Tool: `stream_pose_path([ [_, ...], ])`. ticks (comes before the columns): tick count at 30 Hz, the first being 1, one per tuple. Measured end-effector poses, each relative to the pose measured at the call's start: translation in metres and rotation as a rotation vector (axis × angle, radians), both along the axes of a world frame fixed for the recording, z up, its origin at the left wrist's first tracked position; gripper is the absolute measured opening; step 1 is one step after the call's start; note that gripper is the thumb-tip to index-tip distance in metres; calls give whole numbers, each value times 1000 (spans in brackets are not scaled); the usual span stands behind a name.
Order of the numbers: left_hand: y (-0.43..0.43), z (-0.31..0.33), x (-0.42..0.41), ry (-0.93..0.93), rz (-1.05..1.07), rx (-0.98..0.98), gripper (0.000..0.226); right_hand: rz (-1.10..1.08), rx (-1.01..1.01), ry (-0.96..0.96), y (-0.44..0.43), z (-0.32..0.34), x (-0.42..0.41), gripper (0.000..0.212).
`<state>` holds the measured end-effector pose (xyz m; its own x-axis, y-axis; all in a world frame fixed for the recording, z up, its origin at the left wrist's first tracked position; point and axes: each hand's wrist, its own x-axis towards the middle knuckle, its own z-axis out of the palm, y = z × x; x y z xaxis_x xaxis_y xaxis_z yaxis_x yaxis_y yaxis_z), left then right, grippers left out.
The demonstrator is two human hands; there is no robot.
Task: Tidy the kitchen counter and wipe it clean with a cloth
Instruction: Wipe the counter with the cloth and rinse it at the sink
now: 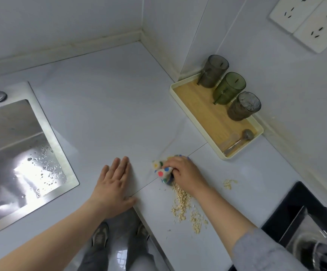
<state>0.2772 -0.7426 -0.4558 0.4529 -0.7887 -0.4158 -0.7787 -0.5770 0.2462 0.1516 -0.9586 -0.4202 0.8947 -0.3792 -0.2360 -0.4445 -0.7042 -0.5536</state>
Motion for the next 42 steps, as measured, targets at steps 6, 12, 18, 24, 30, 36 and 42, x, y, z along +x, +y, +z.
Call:
stream_pose_path([
  [6,-14,14,-13,3,68,78,107,23,63,97,25,6,-72,39],
  [12,-36,20,-26,6,73,25,93,-117,28,3,5,32,-80,39],
  [18,-51,12,-35,22,-4,90,101,-130,-63,-123,-54,37,-31,41],
  [24,-47,14,-33,17,-33,143,105,-132,-11,-6,-62,0,-13,38],
  [30,-47,17,-35,35,-37,158,106,-158,27,42,-23,0,-70,37],
  [36,-52,17,-35,41,-28,180,107,-277,95,38,-5,15,-118,38],
  [42,-56,17,-38,9,-29,224,109,-642,-50,-181,-48,28,-141,35],
])
